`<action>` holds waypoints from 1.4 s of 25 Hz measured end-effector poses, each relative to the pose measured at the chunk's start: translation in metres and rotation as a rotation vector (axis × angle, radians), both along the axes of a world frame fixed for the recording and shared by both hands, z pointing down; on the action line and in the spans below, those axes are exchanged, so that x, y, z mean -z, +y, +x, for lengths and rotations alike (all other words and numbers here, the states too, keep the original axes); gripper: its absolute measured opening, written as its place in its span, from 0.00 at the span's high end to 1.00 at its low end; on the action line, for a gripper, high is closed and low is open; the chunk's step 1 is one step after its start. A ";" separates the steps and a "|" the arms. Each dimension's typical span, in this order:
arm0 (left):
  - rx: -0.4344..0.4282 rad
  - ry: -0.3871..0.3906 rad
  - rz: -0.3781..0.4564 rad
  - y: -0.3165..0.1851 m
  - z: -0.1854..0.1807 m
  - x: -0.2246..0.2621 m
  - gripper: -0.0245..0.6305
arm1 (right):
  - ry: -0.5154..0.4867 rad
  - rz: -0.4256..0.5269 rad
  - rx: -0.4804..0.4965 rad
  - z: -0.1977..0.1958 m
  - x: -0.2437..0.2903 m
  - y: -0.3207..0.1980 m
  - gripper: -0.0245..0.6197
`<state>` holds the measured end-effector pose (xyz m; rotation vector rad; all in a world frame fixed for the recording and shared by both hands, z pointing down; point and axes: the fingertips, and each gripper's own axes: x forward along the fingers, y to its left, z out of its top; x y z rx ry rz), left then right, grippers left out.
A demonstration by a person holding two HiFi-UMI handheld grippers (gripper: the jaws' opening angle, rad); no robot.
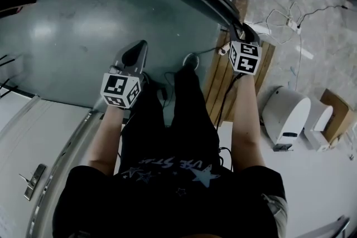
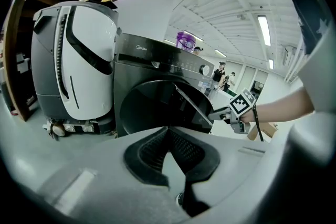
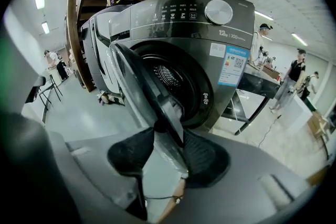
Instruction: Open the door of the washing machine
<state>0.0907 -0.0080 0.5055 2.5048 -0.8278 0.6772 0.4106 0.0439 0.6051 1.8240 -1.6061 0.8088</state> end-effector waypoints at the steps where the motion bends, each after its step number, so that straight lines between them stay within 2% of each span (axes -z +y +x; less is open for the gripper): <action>1: 0.000 0.002 -0.003 0.002 -0.005 -0.001 0.95 | 0.000 -0.005 -0.006 -0.004 0.000 0.004 0.69; 9: 0.006 0.001 0.007 0.012 -0.064 0.004 0.95 | -0.003 -0.041 -0.071 -0.052 -0.002 0.036 0.72; 18: 0.005 -0.005 0.009 0.029 -0.154 0.001 0.95 | -0.010 -0.066 -0.111 -0.141 -0.006 0.071 0.75; 23: 0.041 -0.007 0.008 0.037 -0.206 -0.002 0.95 | -0.017 -0.075 -0.039 -0.208 -0.008 0.077 0.79; 27: 0.067 -0.008 0.004 0.047 -0.243 -0.001 0.95 | -0.045 -0.068 -0.026 -0.260 -0.008 0.079 0.80; 35: 0.120 0.003 -0.008 0.063 -0.296 -0.003 0.95 | -0.099 -0.036 0.056 -0.358 -0.004 0.064 0.80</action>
